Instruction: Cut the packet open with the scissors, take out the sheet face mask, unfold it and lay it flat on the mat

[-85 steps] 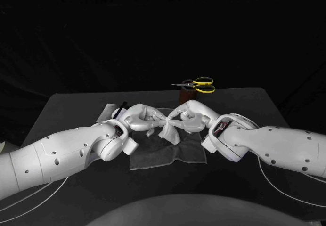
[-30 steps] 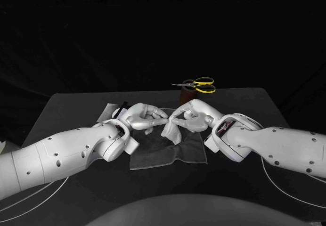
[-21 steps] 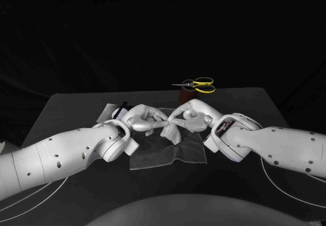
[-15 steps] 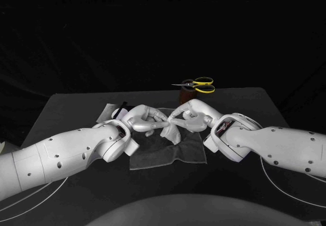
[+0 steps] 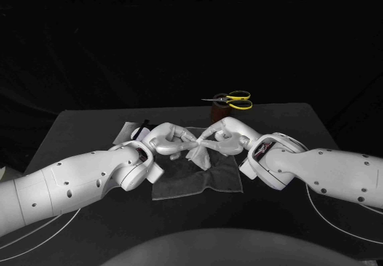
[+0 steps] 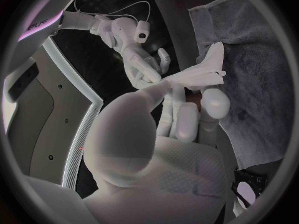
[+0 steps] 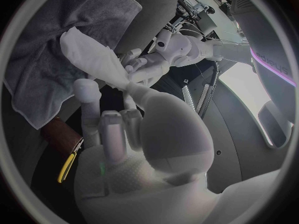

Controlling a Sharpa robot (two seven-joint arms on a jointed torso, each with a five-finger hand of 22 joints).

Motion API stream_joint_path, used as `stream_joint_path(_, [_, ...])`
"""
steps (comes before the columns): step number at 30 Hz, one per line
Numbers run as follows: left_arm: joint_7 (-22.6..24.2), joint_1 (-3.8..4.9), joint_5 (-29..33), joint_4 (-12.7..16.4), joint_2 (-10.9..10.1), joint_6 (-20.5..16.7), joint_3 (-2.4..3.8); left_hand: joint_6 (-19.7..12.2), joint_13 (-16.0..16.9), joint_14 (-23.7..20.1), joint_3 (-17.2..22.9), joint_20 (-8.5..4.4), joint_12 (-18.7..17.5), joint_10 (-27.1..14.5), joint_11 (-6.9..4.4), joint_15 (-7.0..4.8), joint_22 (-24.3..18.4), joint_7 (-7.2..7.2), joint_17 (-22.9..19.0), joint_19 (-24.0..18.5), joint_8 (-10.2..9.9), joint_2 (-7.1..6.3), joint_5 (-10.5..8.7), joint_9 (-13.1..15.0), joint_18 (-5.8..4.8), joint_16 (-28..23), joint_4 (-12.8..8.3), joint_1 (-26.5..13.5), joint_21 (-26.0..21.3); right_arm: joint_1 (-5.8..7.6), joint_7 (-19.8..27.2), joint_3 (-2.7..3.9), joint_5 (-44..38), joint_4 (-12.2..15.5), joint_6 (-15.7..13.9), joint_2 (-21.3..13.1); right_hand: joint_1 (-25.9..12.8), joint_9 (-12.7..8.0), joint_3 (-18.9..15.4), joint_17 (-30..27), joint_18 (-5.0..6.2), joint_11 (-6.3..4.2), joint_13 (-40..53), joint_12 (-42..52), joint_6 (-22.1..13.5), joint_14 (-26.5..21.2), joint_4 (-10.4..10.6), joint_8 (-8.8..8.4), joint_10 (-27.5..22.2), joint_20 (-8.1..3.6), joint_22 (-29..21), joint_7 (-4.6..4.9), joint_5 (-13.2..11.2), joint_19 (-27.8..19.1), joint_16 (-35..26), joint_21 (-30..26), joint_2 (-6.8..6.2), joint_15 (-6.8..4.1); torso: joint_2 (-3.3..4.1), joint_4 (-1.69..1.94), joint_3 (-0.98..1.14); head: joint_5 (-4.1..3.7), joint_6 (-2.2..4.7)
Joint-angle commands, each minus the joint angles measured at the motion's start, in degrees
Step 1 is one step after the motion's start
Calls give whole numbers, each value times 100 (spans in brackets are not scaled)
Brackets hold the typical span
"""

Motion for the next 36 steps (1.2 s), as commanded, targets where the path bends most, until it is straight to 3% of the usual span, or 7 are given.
stream_joint_path(1, [192,3,257,6,-11,0,5,22,12,31,36,-11,36,53,-14,-21,16,-12,8,53,33,69,-2,62,-9,38,-1,24,34,2,-46,4,-36,-5,112,-8,12,7,39,1339,62,-27,1156,-32,18,534,3,15,409,-7,385,2,37,-26,10,-10,60,-21,-1,0,0,-2,0])
stream_joint_path(27, [12,3,278,-28,-77,-24,4,5,15,52,151,-49,39,79,-45,-56,42,-36,49,63,84,135,-7,80,-15,44,15,37,54,2,103,4,11,23,-94,-91,-98,34,-20,1290,76,-43,1099,-136,49,511,59,78,371,-11,367,-21,37,-61,-12,-105,23,-29,1,-2,4,1,0])
stream_joint_path(36, [22,3,303,-24,-82,-118,4,9,58,86,405,-80,105,66,-63,-77,110,-51,128,93,138,120,-5,85,-30,67,-40,20,116,2,94,4,56,19,-69,-110,-125,31,-62,1239,90,-41,1030,-259,-16,487,68,69,327,-13,343,-15,37,-97,-35,-208,-17,-31,-1,0,3,6,0])
